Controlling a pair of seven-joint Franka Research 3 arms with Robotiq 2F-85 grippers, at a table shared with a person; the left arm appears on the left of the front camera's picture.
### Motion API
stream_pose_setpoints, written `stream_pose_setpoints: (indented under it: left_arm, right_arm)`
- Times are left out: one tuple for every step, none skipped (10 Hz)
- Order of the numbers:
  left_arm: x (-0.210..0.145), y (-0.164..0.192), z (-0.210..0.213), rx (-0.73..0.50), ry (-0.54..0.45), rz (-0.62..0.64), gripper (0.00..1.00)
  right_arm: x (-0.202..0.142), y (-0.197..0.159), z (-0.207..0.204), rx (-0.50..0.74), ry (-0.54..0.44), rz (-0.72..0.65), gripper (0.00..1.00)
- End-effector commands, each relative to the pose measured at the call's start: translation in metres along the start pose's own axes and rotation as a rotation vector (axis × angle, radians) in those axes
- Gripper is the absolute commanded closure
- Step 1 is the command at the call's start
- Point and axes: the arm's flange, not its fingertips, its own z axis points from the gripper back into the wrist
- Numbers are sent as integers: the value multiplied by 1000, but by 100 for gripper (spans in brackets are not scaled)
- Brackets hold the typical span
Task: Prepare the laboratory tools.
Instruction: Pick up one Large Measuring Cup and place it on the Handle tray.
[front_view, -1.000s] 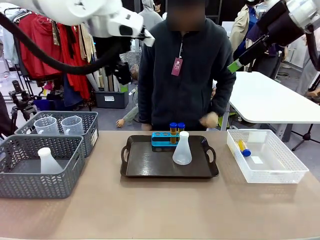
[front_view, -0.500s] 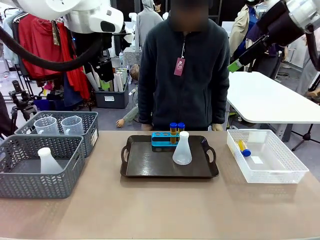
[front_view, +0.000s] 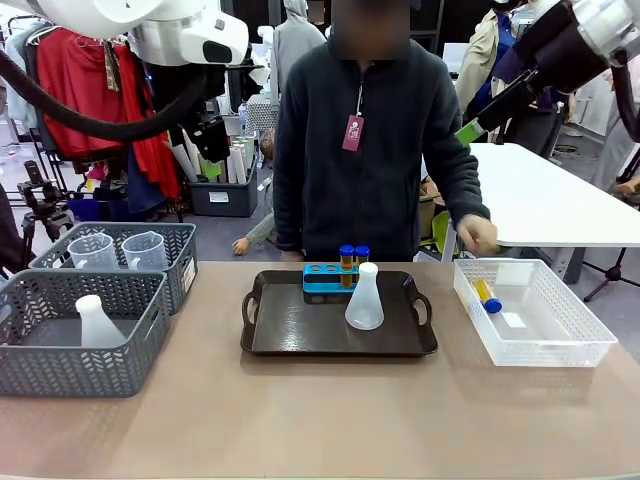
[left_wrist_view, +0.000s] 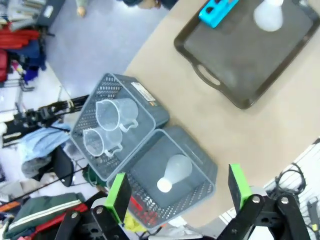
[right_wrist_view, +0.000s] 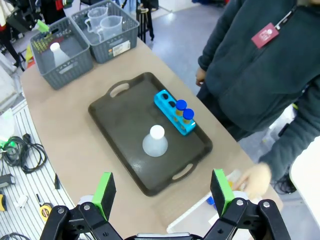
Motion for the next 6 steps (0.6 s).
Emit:
stream_pose_setpoints:
  left_arm:
    - [3,40,-1,-4,24,246,0]
    - [1,58,-5,-2,23,321,0]
    - [-3,80,-7,12,14,397,0]
    - [-6,100,-13,-5,19,472,0]
    - [-10,115,-26,-19,42,543,0]
    - [-18,135,-46,-37,70,601,0]
  right_arm:
    - [0,0,1,0,-3,1,0]
    - [0,0,1,0,-3,1,0]
    - [0,0,1,0,-3,1,0]
    - [0,0,1,0,-3,1,0]
    - [0,0,1,0,-3,1,0]
    - [0,0,1,0,-3,1,0]
